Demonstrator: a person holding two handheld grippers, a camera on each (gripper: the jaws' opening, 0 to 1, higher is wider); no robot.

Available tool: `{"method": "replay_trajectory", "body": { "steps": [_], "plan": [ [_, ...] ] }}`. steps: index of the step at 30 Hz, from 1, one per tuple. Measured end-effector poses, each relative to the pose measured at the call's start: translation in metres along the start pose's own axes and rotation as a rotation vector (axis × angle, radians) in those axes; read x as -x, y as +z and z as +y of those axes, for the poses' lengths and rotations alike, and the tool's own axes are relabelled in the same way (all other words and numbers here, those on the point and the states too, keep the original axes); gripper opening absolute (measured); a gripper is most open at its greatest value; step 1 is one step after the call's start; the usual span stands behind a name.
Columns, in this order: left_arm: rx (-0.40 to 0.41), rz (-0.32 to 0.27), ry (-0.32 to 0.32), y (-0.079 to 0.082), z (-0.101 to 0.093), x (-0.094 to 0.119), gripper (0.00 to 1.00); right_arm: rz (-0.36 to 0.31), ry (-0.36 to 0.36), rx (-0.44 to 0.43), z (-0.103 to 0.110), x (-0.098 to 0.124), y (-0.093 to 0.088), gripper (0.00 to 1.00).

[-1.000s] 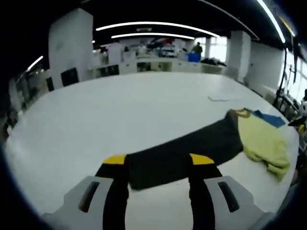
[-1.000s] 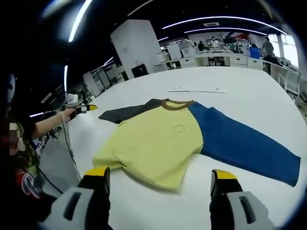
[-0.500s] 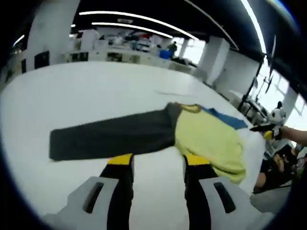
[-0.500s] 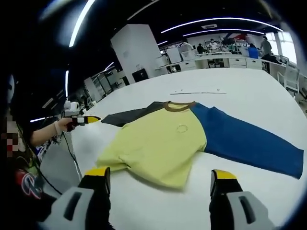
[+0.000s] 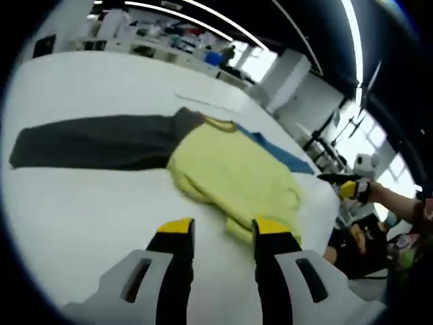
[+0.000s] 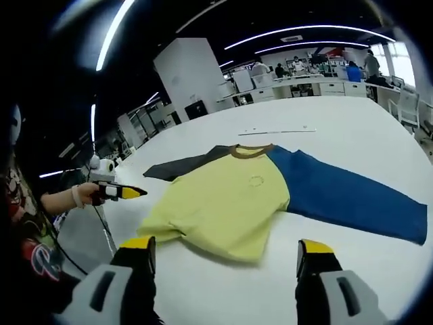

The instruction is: Fold the garment on the visible template until the final outline fits inside the template.

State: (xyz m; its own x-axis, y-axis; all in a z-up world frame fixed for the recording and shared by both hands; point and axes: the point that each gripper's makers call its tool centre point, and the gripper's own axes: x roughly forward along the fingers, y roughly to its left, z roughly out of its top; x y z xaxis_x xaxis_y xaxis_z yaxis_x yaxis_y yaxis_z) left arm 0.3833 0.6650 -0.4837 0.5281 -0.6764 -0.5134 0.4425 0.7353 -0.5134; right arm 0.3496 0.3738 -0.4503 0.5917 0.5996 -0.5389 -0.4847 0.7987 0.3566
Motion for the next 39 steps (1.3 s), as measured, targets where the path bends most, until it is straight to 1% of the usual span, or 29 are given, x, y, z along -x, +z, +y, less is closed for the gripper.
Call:
{"method": "replay_trajectory", "body": {
  "steps": [4,6,9,12,14,17,22,24,25,26,27,29,31,33,36,38,39],
  "plan": [
    [-0.019,0.025,-0.016,-0.011,-0.010,-0.007,0.30,-0.003,-0.002,0.000,-0.001,0.001,0.000,0.86],
    [0.001,0.030,-0.030,-0.014,-0.014,-0.009,0.31,-0.002,-0.003,-0.001,-0.001,0.002,0.000,0.86],
    [0.011,0.029,-0.029,-0.016,-0.018,-0.009,0.30,-0.004,-0.007,-0.002,-0.003,0.004,0.000,0.86],
    [0.034,0.044,-0.041,-0.025,-0.024,-0.013,0.28,-0.006,-0.010,-0.005,-0.004,0.005,-0.001,0.86],
    [0.034,0.067,-0.057,-0.033,-0.029,-0.015,0.26,-0.005,-0.011,-0.007,-0.004,0.005,-0.002,0.86],
    [0.071,0.081,-0.069,-0.043,-0.035,-0.020,0.22,-0.007,-0.011,-0.012,-0.004,0.006,-0.003,0.86],
    [0.102,0.079,-0.069,-0.048,-0.038,-0.027,0.17,-0.005,-0.011,-0.015,-0.004,0.006,-0.005,0.86],
    [0.091,0.096,-0.077,-0.052,-0.041,-0.030,0.15,-0.005,-0.012,-0.017,-0.004,0.006,-0.005,0.86],
    [0.091,0.098,-0.080,-0.052,-0.042,-0.031,0.14,-0.006,-0.012,-0.018,-0.004,0.006,-0.005,0.86],
    [0.096,0.098,-0.083,-0.053,-0.043,-0.031,0.10,-0.008,-0.012,-0.019,-0.004,0.006,-0.005,0.86],
    [0.101,0.096,-0.084,-0.052,-0.043,-0.031,0.06,-0.008,-0.012,-0.019,-0.004,0.007,-0.005,0.86],
    [0.119,0.069,-0.092,-0.047,-0.046,-0.032,0.00,-0.008,-0.015,-0.019,-0.005,0.007,-0.005,0.86],
    [0.110,0.064,-0.093,-0.043,-0.049,-0.031,0.00,-0.008,-0.017,-0.022,-0.006,0.008,-0.005,0.86],
    [0.077,0.062,-0.093,-0.039,-0.050,-0.031,0.00,-0.007,-0.019,-0.021,-0.006,0.009,-0.005,0.86],
    [0.062,0.030,-0.094,-0.025,-0.053,-0.026,0.00,-0.009,-0.022,-0.022,-0.007,0.009,-0.005,0.86],
    [0.028,0.011,-0.086,-0.012,-0.055,-0.023,0.00,-0.010,-0.020,-0.026,-0.006,0.009,-0.004,0.86],
    [-0.002,-0.004,-0.081,-0.004,-0.058,-0.021,0.00,-0.009,-0.021,-0.025,-0.006,0.010,-0.005,0.86]
  ]
}}
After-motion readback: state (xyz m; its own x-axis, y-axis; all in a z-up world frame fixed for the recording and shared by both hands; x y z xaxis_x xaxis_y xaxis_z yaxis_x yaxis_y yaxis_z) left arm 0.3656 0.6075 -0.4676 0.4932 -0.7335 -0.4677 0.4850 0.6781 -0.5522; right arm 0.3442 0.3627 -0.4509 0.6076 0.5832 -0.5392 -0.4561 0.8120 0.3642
